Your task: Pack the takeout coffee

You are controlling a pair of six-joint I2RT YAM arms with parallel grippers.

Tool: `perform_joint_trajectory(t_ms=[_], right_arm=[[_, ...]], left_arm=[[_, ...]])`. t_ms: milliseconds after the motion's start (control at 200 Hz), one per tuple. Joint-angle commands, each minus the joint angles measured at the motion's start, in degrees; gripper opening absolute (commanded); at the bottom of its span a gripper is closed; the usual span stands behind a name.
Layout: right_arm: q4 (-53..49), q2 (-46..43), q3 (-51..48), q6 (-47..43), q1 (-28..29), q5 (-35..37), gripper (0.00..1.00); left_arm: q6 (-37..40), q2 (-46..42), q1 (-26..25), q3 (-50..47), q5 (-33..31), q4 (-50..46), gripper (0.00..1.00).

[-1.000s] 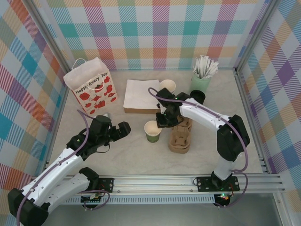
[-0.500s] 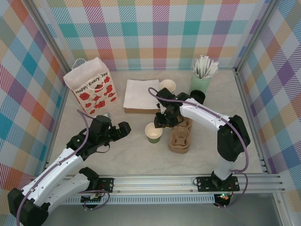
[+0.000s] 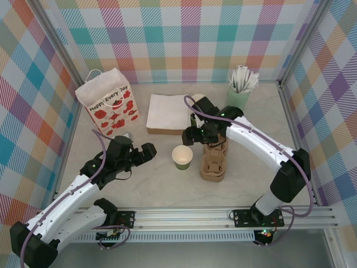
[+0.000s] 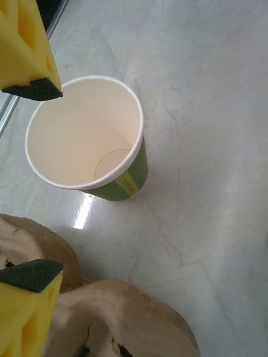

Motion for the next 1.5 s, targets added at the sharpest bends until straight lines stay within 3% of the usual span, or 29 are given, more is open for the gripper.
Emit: perform_joint_trajectory(t_ms=[0,245,360,740,840,995,1130,1495], right_arm=[[-3.24,-3.58,3.13,-1.99,0.19,4.01,0.84],[-4.98,-9.35,4.45,-3.74,-3.59,6.47,0.99],[-5.24,-12.12,3.32,-4.53,-7.3,5.97,1.0],[-0.63,-21.27,-9.73,-5.22,-30.79,-4.13,0.97],[2.26,-21.64,-14.03,-4.41,-36.43,-9.1,0.94],[9.83,-19.72,-21.27,-0.36,-45.92,-20.41,0.79],[17.67,-17.06,-25.55,4.03,-51.59,-27.92,0.75],[19.43,-2.35,-18.31,1.5,-53.37,-21.38,0.6]], left_arm=[[-1.19,0.64,-0.67,1.09,1.52,2.75,1.0],[-1.19,1.57,-0.71,1.3,1.78,3.12,1.0],[-1.19,1.65,-0.75,1.12,1.75,3.22,1.0],[-1.07,2.57,-0.7,0.81,2.05,3.68,1.0],[-1.19,2.72,-0.74,0.59,2.08,3.94,1.0],[-1.2,2.85,-0.75,0.39,2.14,4.1,1.0],[-1.13,2.81,-0.76,0.25,2.04,3.94,1.0],[-1.3,3.39,-0.72,-0.54,2.23,4.96,1.0]])
